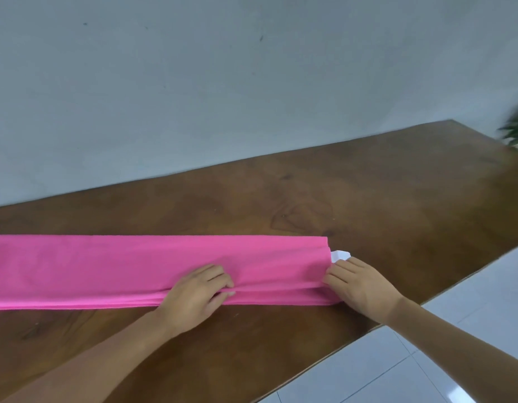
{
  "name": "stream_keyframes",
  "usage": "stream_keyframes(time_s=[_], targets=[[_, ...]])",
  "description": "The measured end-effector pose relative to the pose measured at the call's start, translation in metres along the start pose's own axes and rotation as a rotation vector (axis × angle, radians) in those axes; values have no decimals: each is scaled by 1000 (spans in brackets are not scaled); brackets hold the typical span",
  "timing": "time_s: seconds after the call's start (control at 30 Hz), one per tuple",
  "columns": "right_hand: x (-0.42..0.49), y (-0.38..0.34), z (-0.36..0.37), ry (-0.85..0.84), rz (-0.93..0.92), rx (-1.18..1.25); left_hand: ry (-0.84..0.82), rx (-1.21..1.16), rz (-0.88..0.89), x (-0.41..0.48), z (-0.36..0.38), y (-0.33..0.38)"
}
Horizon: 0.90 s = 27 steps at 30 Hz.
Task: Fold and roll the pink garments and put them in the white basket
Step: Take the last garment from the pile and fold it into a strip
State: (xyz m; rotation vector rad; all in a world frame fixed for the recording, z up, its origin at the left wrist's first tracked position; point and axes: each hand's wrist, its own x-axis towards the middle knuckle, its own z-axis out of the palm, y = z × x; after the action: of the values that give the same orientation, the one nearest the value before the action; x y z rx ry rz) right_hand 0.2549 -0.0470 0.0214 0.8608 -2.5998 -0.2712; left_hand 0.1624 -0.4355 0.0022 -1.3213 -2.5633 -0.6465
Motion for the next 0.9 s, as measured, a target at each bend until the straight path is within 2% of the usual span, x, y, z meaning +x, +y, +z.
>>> stream_keyframes(time_s=[0.27,0.47,0.57,0.67,0.77,0.9], targets=[[-22,-27,-2,9,64,86,-58,11,-12,-8,4,3],[-9,-44,-19,-36,299,174,-139,-28,-85,0,-9,1],[27,-65,-22,-5,481,261,-175,40,-133,5,-15,-14],[80,-98,-27,-144,652,443,-299,108,-197,6,-18,-30],[133,-134,-18,-248,695,588,-396,144,-273,1,-19,-45],[201,-165,2,-274,765,655,-407,167,-312,-13,-26,-62]])
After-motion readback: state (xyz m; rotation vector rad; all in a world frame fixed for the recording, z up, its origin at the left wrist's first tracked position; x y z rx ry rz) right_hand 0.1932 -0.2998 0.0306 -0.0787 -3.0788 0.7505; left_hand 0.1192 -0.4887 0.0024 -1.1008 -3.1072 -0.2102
